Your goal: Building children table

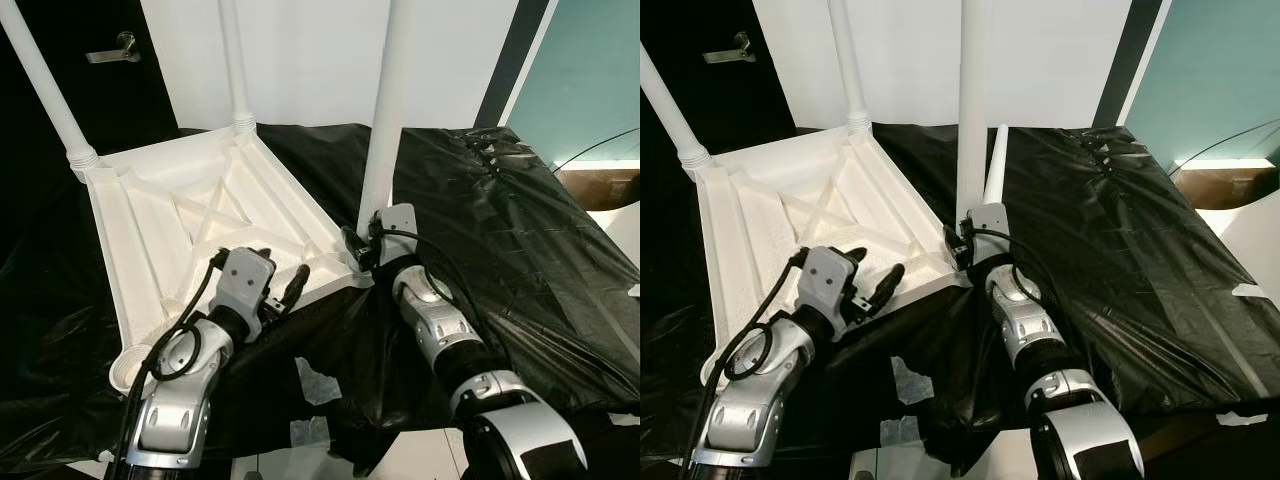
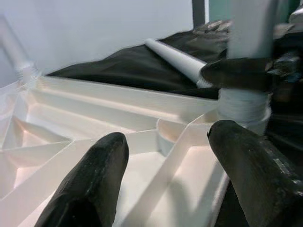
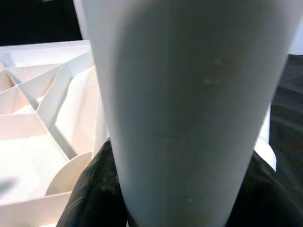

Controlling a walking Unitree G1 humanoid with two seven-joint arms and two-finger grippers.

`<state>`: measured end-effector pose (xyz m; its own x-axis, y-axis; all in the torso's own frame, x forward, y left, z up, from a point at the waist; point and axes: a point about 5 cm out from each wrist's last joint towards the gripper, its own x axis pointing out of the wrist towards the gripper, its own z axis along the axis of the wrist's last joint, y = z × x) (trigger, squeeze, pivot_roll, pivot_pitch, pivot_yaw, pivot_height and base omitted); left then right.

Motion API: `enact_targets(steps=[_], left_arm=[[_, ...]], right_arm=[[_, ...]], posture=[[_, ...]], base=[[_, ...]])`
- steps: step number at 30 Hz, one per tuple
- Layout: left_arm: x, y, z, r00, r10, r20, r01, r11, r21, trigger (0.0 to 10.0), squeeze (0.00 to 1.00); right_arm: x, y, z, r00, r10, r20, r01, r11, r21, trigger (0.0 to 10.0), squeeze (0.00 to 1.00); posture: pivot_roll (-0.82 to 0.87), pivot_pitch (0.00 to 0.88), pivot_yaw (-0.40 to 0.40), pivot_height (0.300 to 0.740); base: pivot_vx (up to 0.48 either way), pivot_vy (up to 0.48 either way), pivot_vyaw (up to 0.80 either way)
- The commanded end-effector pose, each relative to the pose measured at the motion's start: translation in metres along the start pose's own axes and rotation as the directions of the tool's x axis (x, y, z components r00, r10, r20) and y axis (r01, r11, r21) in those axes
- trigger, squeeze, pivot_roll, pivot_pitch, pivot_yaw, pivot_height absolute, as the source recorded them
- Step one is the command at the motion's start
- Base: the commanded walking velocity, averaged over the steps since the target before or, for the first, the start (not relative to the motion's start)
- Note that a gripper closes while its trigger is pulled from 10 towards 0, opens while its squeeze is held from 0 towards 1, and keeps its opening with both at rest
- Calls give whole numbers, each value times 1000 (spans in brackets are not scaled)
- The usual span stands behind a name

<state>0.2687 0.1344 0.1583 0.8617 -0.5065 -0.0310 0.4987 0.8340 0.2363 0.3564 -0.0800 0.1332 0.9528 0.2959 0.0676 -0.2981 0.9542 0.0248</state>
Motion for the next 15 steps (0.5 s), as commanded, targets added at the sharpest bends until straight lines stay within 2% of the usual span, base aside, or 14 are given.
enact_targets(steps=[1,3,4,5,14,15], left_arm=[[0,8,-4,995,94,-31,-94,996,0,10000,0],[1,10,-5,996,71,-49,-70,997,30,10000,0],[1,10,-6,996,61,-60,-58,997,48,10000,0],[1,11,-7,996,52,-66,-49,997,55,10000,0],[1,15,-6,995,55,-83,-51,997,55,10000,0],[1,16,-7,993,61,-104,-54,996,72,10000,0]], right_arm=[[-6,-1,-13,998,-19,-53,21,999,32,10000,0],[-7,-1,-8,1000,-13,-24,14,998,55,10000,0],[-8,-4,-7,1000,-19,-17,20,998,58,10000,992],[-9,-8,-5,1000,-28,-9,29,998,64,10000,1000],[-19,-21,-3,1000,-15,4,15,1000,24,10000,1000],[-23,-25,0,1000,-7,21,6,1000,27,10000,0]], posture=[[137,0,-44,740],[136,0,-43,740],[134,0,-41,740],[132,0,-41,740],[137,0,-38,740],[139,0,-39,740]], base=[[0,0,0],[0,0,0],[0,0,0],[0,0,0],[0,0,0],[0,0,0]])
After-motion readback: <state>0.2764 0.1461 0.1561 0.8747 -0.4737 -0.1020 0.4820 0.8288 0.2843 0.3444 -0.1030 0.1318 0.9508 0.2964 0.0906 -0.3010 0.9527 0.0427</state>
